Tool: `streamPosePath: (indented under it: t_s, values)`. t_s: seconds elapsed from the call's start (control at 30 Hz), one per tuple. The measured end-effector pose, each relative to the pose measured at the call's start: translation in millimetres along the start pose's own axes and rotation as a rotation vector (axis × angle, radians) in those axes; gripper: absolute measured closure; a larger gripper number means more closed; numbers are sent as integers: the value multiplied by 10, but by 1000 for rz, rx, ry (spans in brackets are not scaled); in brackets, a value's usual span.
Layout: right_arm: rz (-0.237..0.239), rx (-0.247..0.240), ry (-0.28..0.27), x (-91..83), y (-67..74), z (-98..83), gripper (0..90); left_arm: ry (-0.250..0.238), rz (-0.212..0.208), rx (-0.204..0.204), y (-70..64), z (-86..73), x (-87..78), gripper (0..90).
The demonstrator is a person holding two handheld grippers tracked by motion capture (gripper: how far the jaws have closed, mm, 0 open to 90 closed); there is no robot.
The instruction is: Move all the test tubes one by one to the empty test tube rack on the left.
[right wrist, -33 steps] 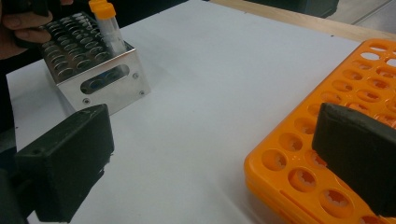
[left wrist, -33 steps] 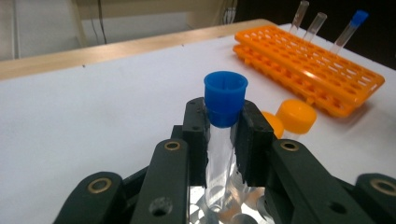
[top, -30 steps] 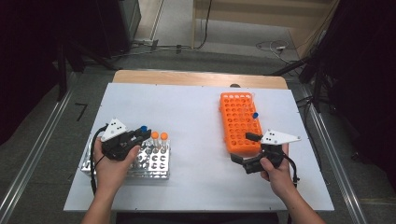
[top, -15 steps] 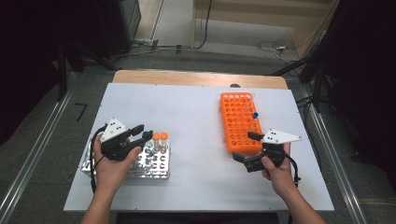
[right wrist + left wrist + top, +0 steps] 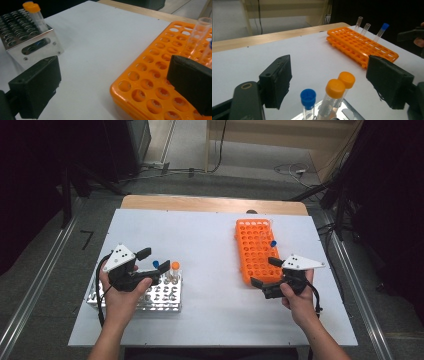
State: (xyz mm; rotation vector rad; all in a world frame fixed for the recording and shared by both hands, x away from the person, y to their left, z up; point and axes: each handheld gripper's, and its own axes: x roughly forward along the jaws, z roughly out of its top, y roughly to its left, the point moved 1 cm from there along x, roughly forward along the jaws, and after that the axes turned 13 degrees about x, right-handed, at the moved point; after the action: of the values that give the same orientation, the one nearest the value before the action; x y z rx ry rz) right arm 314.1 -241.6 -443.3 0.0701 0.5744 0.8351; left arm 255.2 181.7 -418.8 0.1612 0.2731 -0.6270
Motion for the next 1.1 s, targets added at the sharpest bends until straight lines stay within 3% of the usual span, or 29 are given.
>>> streamPosePath:
  t_s: [0.17,0.43,0.7,0.87,0.93,1.1]
  values:
    - [-68,5,-19,-25,-62,56,0,-12,-38,-3,-53,27,36,99]
    - [-119,53,-19,32,-249,154,0,-22,-105,-17,-149,41,121,0]
    - [-144,117,-8,188,-523,185,0,-22,-123,-4,-247,62,176,0]
    - [-138,169,-14,248,-649,163,60,-31,-125,-13,-243,61,175,0]
    - [-146,176,-7,283,-665,152,129,-31,-123,-14,-245,62,179,0]
    - [-229,203,21,393,-713,96,275,-23,-120,-7,-255,56,191,0]
